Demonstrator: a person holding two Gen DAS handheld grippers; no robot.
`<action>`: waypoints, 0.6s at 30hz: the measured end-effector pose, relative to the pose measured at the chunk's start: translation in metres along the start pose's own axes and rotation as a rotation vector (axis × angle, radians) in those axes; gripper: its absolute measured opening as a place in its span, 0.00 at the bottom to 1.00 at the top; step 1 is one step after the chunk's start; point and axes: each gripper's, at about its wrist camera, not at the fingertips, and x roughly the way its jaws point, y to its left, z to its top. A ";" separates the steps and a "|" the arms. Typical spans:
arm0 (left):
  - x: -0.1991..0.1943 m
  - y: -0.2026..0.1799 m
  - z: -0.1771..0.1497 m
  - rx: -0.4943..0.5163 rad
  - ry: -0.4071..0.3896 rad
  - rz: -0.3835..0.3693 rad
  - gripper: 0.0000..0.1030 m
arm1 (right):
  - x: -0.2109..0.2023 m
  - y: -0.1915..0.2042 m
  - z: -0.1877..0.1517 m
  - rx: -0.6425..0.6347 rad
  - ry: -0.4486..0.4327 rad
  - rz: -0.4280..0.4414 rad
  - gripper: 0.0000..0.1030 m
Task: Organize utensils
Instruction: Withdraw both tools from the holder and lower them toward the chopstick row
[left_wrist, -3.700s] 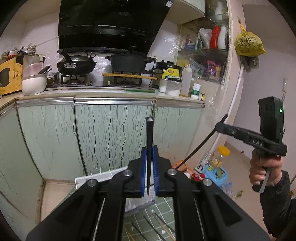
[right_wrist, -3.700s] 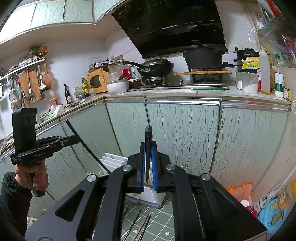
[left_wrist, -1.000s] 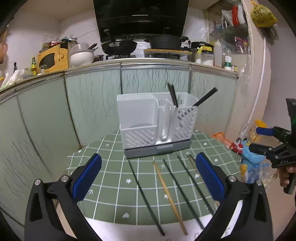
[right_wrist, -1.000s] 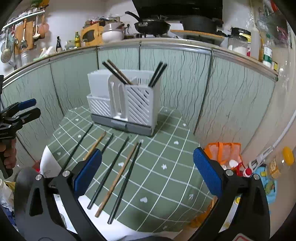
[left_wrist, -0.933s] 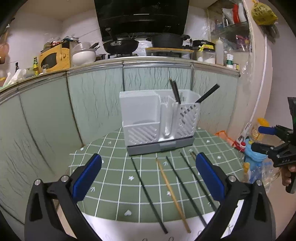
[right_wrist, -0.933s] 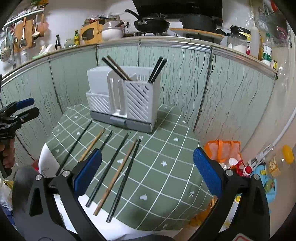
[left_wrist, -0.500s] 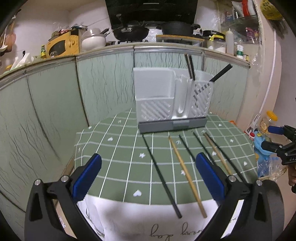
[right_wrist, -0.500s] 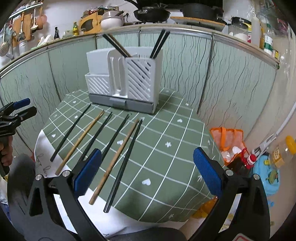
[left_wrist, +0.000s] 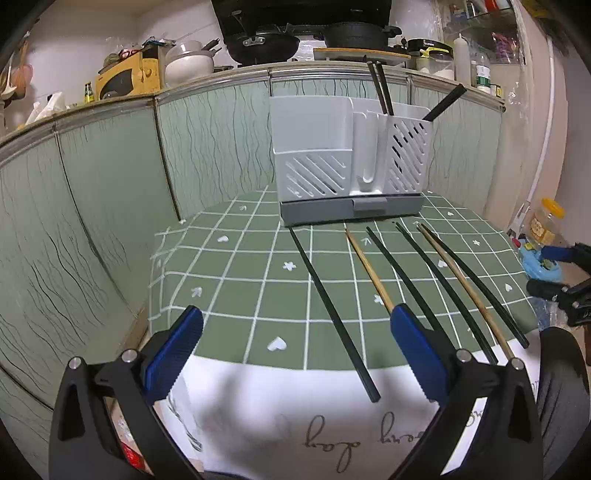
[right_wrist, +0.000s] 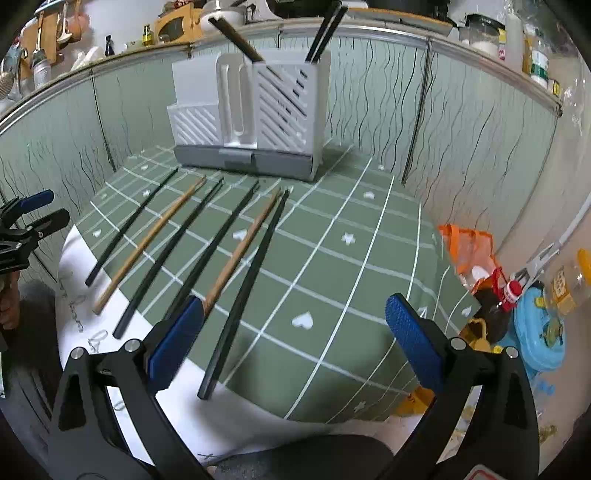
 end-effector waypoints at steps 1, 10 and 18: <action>0.001 -0.001 -0.002 -0.007 0.002 0.000 0.96 | 0.002 0.000 -0.002 0.006 0.007 0.000 0.91; 0.010 -0.014 -0.016 -0.009 0.009 0.046 0.92 | 0.011 0.011 -0.017 0.005 0.034 0.006 0.79; 0.029 -0.024 -0.025 -0.029 0.075 0.057 0.72 | 0.014 0.029 -0.021 -0.044 0.040 -0.033 0.68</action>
